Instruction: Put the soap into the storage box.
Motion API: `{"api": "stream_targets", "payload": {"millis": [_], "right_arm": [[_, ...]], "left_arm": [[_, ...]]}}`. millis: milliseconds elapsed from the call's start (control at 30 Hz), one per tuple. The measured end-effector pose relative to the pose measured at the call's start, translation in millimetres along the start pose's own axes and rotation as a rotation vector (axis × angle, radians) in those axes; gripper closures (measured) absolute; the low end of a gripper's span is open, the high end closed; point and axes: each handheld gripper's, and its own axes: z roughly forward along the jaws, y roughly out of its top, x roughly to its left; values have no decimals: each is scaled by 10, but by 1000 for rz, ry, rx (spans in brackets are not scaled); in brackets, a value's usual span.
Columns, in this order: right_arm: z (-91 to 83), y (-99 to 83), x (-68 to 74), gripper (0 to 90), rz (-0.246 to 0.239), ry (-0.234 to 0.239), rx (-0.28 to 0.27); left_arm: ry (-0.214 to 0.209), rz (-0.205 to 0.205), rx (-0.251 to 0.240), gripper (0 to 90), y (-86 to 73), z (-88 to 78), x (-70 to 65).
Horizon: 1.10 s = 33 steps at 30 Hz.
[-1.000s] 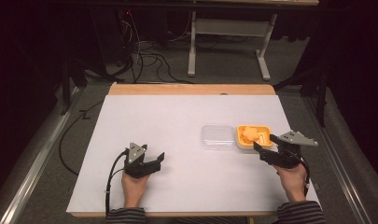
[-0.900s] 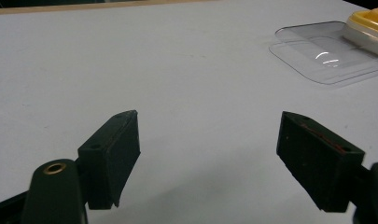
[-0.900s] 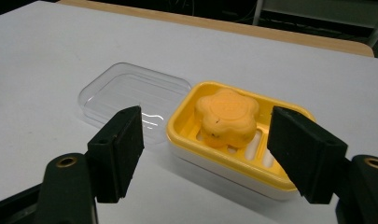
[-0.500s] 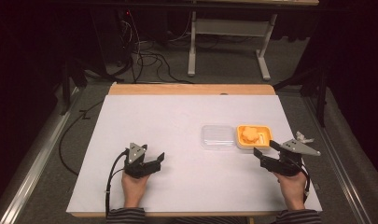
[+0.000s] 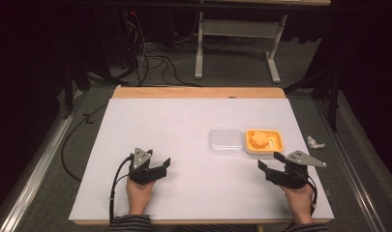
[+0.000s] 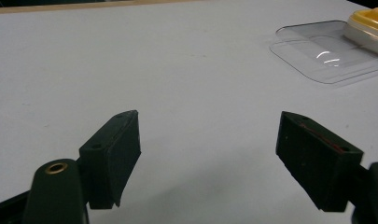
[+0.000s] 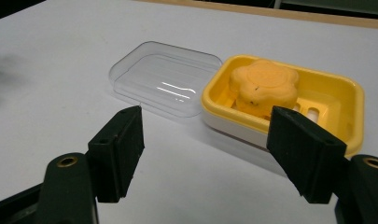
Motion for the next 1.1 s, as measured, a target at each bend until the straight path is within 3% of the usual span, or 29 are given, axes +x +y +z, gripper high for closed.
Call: {"api": "stream_targets", "payload": {"millis": [667, 1100], "right_arm": [[104, -105, 147, 284, -6, 39, 8], [242, -111, 188, 291, -26, 64, 49]], "left_arm": [[4, 2, 1, 226, -1, 1, 1], [4, 2, 1, 225, -1, 2, 0]]}}
